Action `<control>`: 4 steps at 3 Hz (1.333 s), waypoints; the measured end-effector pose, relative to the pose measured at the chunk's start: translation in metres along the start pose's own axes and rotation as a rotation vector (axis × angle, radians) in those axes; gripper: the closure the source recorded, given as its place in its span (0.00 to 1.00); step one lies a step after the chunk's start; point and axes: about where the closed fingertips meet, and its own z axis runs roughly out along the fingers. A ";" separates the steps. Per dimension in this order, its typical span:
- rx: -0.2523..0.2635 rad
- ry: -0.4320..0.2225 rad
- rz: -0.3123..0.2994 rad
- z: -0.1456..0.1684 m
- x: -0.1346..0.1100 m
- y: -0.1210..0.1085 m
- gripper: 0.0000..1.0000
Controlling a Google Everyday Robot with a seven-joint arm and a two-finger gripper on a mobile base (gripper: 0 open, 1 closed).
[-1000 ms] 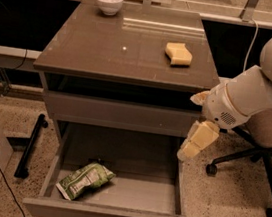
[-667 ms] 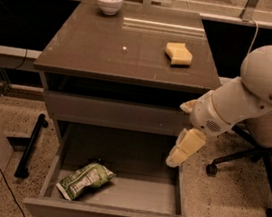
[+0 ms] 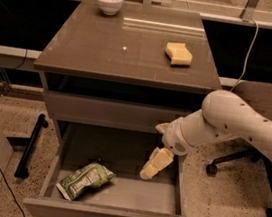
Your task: Pick green jalapeno chip bag from middle drawer and place on counter
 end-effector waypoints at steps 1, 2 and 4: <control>-0.004 -0.008 0.010 0.010 0.004 -0.003 0.00; -0.025 -0.046 0.017 0.031 -0.004 -0.006 0.00; -0.066 -0.173 0.042 0.110 -0.018 -0.031 0.00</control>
Offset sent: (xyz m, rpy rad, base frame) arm 0.0206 0.0432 -0.0410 0.1149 0.0313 -0.0034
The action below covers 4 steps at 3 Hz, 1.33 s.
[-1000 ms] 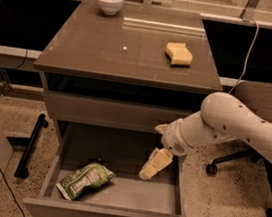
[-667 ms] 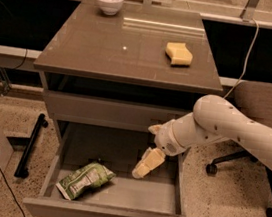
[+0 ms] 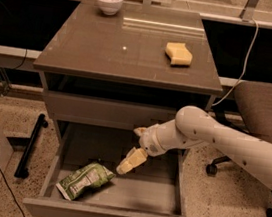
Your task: Pick green jalapeno chip bag from middle drawer and place on counter
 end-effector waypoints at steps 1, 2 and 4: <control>-0.012 -0.013 0.043 0.038 0.011 -0.010 0.00; -0.043 -0.015 0.099 0.086 0.025 -0.022 0.00; -0.102 0.018 0.154 0.145 0.042 -0.021 0.00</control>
Offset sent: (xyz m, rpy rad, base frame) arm 0.0320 0.0515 -0.1077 0.0420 0.1249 -0.0628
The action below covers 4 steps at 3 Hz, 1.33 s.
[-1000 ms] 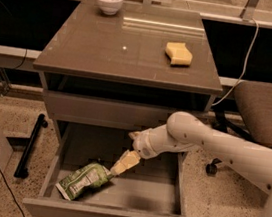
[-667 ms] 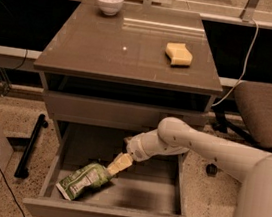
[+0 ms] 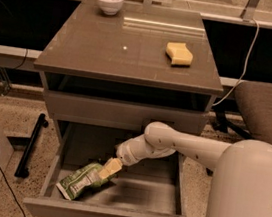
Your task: Pick green jalapeno chip bag from middle drawer and place on counter
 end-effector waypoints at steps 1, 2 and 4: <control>-0.041 0.025 0.037 0.027 0.013 0.006 0.00; -0.084 0.046 0.095 0.053 0.031 0.012 0.00; -0.105 0.047 0.159 0.062 0.049 0.018 0.19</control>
Offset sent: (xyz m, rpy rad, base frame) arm -0.0346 0.0282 -0.0705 -0.0173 0.1806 0.0118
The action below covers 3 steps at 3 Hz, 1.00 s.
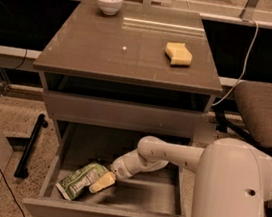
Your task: Pick green jalapeno chip bag from middle drawer and place on counter
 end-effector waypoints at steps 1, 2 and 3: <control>0.001 0.000 0.015 0.000 0.004 0.000 0.42; 0.000 -0.002 0.024 0.000 0.005 -0.002 0.65; 0.007 -0.032 0.027 -0.009 0.000 -0.004 0.88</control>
Offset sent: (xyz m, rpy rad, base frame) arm 0.0047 -0.0083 -0.0049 -0.0034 0.0181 -0.0315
